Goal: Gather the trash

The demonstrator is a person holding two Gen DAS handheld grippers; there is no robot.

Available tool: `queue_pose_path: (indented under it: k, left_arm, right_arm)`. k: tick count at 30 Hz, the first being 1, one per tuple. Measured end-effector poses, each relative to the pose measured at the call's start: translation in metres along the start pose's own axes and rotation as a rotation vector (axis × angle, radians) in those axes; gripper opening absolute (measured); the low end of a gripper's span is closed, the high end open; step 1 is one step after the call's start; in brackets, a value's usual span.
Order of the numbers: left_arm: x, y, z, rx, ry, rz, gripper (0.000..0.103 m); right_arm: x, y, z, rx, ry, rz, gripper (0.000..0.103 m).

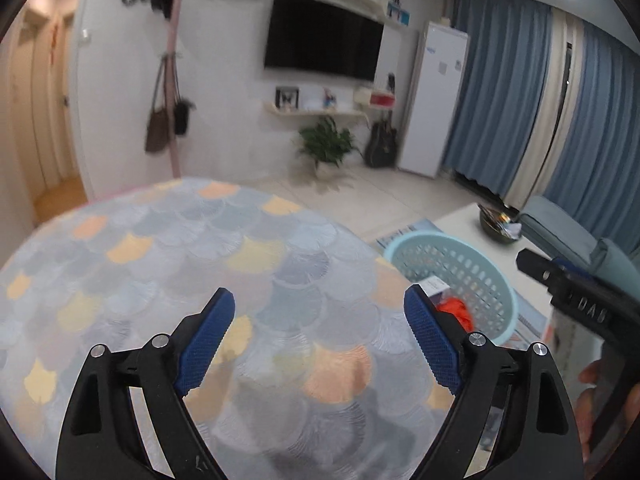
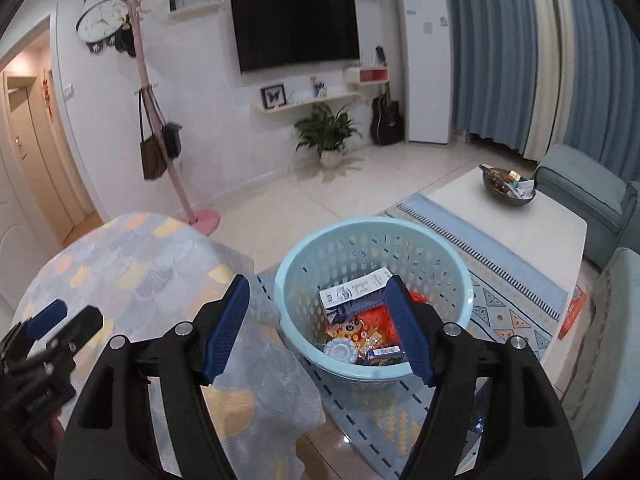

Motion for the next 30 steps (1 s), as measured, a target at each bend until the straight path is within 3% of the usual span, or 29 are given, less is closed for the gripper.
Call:
queue_pose_path:
  k: [4, 10, 22, 30]
  left_arm:
    - [-0.011, -0.016, -0.004, 0.051, 0.070, -0.088, 0.086]
    - [-0.013, -0.034, 0.002, 0.059, 0.060, -0.158, 0.090]
    - [-0.017, -0.044, -0.005, 0.073, 0.100, -0.171, 0.092]
    - [-0.017, -0.040, 0.001, 0.082, 0.085, -0.155, 0.092]
  right_arm:
    - [-0.008, -0.008, -0.005, -0.029, 0.012, -0.027, 0.067]
    - [-0.018, -0.020, -0.012, -0.075, 0.012, -0.085, 0.067]
    - [-0.032, -0.044, -0.008, -0.121, -0.001, -0.181, 0.067]
    - [-0.036, -0.049, -0.005, -0.119, -0.020, -0.192, 0.067]
Point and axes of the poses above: each gripper's, at about its wrist camera, not at the fingertips, and y roughly the way its jaws point, z to its left, x to its top, the point moved 1 cm from there along y, roughly the way its jaws point, and after that the axes turned 9 degrees about -x, right-handed, at the moved point
